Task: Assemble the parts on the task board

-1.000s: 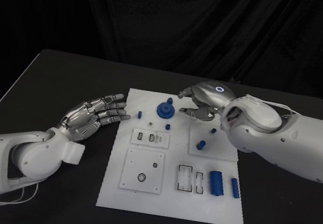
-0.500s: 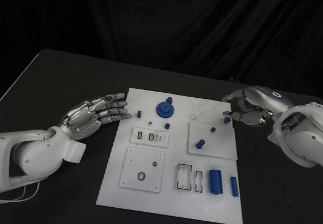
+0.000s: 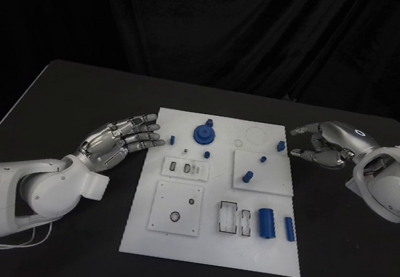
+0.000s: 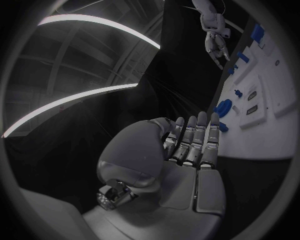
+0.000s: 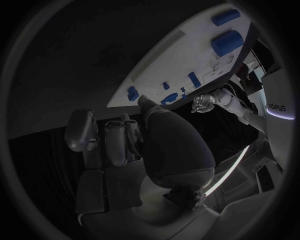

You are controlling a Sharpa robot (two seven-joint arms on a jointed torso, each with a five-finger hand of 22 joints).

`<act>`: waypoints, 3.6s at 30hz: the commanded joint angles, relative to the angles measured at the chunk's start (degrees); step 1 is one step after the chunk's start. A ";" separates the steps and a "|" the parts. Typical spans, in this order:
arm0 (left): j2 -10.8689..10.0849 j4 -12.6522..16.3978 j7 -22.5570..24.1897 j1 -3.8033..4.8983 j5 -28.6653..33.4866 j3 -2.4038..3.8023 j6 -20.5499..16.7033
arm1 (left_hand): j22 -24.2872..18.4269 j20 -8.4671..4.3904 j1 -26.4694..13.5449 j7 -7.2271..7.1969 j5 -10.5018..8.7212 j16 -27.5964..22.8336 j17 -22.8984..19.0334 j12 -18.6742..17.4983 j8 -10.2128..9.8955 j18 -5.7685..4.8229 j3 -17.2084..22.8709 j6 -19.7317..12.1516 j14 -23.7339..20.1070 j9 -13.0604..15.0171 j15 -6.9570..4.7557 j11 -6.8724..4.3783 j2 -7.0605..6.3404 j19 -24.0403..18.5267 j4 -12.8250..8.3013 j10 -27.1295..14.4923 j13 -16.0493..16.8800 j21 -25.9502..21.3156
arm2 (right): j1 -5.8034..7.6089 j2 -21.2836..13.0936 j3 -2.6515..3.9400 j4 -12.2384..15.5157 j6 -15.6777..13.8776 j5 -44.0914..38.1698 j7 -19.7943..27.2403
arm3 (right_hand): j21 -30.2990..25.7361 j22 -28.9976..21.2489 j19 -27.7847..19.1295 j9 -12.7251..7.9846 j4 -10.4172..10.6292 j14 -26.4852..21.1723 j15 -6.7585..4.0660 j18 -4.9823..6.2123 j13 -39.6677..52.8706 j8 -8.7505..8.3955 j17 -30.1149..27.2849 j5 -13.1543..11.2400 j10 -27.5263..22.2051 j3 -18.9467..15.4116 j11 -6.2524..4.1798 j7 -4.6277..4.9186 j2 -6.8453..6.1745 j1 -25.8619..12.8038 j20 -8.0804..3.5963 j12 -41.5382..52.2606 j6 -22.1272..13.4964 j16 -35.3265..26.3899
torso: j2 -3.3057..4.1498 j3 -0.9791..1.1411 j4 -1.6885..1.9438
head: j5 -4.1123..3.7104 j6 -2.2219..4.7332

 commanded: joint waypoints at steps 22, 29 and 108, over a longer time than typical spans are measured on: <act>0.16 -0.17 0.42 -0.13 0.17 0.03 0.94 | 0.10 -0.09 -0.63 0.22 0.17 0.24 -0.04 0.31 0.27 -1.11 0.37 0.23 -0.26 0.06 0.35 0.20 -0.05 -0.50 0.09 0.34 0.09 0.27 | -1.44 2.43 0.00 -2.88 0.35 0.51 -0.07 | -2.61 7.72 -0.99 0.36 1.27 -1.85 0.33 0.78 -1.75 0.97 2.16 -0.33 -1.40 -0.54 0.55 0.78 -0.37 1.72 0.14 -1.43 4.42 -2.88 | -0.01 -0.07 0.06 | -0.29 0.07; 0.24 -0.26 0.38 -0.14 0.17 0.04 1.05 | 0.10 -0.09 -0.63 0.22 0.17 0.24 -0.04 0.31 0.27 -1.11 0.37 0.23 -0.26 0.06 0.35 0.20 -0.05 -0.50 0.09 0.34 0.09 0.27 | -1.69 2.97 0.01 -3.18 0.27 0.51 0.14 | -2.83 7.66 -1.06 0.37 1.27 -1.94 0.35 0.82 -1.87 1.00 1.96 -0.11 -1.49 -0.53 0.58 0.82 -0.34 1.87 0.16 -1.51 4.59 -3.06 | 0.01 -0.09 0.11 | -0.26 -0.16; 0.11 -0.55 -0.80 -0.26 0.17 0.04 1.64 | 0.18 -0.10 -0.97 0.39 0.10 0.25 -0.07 0.35 0.46 -1.17 0.78 0.56 -0.37 0.11 0.39 0.23 0.01 -0.74 0.06 0.47 0.08 0.36 | -1.81 6.79 0.26 0.16 -11.51 0.47 3.05 | -3.97 8.12 0.10 6.23 0.05 -1.23 0.52 0.74 -2.08 5.38 1.99 6.89 -0.95 0.81 1.02 0.85 0.52 5.88 0.20 -1.67 16.64 -3.22 | 0.02 -0.09 0.03 | -0.02 -1.46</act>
